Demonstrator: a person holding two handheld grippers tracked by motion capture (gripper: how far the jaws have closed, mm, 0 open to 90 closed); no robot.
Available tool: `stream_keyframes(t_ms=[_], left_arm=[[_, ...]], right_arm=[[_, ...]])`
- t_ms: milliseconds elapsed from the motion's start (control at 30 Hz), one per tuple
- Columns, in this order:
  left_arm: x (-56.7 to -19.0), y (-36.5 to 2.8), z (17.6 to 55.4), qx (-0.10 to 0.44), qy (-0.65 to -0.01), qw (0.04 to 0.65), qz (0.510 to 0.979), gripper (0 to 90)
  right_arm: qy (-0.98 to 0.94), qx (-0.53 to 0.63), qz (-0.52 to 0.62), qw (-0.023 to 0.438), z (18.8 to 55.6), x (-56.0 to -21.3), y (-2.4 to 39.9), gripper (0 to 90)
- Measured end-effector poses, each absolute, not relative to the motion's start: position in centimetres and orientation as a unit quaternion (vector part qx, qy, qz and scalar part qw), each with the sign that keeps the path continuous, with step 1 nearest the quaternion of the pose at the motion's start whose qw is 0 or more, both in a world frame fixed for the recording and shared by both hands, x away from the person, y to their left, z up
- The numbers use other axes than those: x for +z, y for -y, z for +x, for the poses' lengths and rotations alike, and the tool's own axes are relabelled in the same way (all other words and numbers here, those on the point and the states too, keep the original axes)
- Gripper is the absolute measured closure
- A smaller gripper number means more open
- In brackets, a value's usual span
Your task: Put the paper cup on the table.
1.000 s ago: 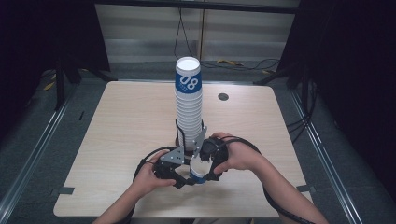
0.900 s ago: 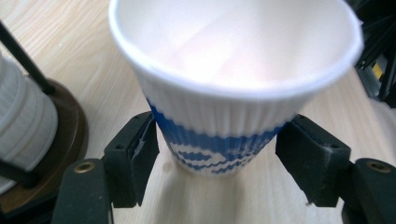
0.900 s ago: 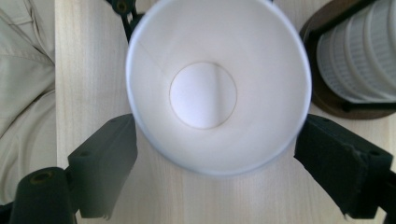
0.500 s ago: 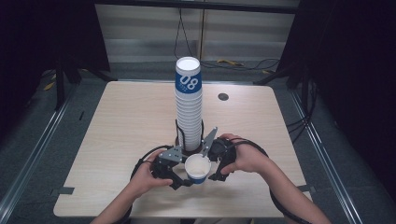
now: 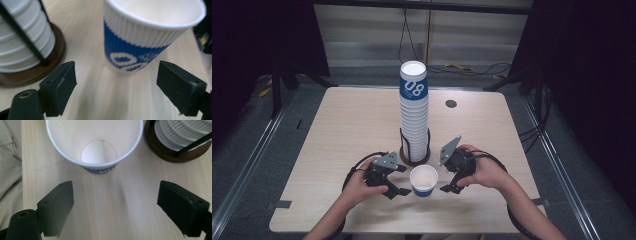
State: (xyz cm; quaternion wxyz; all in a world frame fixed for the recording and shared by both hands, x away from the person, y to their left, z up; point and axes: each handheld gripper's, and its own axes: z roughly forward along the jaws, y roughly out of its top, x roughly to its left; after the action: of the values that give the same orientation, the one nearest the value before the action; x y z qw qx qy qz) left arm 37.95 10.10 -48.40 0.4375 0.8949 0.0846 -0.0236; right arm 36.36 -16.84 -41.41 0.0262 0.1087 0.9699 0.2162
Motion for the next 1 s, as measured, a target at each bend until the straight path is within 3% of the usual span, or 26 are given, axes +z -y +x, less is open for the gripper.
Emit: stream_keyframes(t_ms=[1000], left_arm=[[-48.3, -13.3, 39.1, 0.002, -0.128, 0.432, 0.893, 15.9]], right_arm=[[-0.923, 0.318, 0.211, 0.048, 35.8, -44.1, 23.0, 13.1]])
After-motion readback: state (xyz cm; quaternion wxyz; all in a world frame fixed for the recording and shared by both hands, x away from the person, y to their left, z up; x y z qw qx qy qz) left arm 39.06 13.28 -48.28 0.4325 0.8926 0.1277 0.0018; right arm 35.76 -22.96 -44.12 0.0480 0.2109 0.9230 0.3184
